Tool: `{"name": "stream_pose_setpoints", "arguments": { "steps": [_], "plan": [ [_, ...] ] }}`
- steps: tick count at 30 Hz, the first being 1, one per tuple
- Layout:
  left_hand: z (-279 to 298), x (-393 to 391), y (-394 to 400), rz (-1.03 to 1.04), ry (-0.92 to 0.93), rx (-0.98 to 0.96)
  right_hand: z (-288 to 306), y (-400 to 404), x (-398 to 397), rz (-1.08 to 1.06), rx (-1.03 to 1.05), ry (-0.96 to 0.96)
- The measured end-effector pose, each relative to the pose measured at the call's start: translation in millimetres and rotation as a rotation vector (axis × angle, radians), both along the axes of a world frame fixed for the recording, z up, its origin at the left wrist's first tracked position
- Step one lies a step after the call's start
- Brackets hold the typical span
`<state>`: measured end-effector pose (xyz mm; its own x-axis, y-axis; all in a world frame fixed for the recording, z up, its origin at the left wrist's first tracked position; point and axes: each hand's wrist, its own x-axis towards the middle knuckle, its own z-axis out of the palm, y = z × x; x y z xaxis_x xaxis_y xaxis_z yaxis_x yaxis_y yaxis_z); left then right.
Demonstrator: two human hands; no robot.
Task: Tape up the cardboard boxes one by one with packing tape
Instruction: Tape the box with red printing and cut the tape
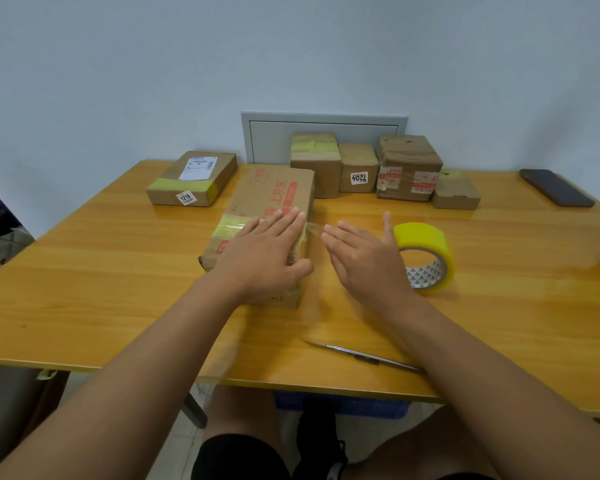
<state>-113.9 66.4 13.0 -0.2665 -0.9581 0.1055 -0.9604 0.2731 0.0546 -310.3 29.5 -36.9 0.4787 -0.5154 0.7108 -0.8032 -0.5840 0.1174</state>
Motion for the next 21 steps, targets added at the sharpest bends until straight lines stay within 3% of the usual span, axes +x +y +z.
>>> {"name": "stream_pose_setpoints", "arguments": {
  "steps": [4, 11, 21],
  "plan": [
    [6, 7, 3, -0.031, -0.012, 0.030, 2, 3, 1, 0.009, 0.016, -0.002],
    [5, 10, 3, 0.087, 0.001, 0.025, 4, 7, -3, -0.041, 0.031, 0.059],
    [2, 11, 3, 0.086, 0.026, 0.004, 8, 22, 12, -0.162, 0.435, 0.488]
  ]
}}
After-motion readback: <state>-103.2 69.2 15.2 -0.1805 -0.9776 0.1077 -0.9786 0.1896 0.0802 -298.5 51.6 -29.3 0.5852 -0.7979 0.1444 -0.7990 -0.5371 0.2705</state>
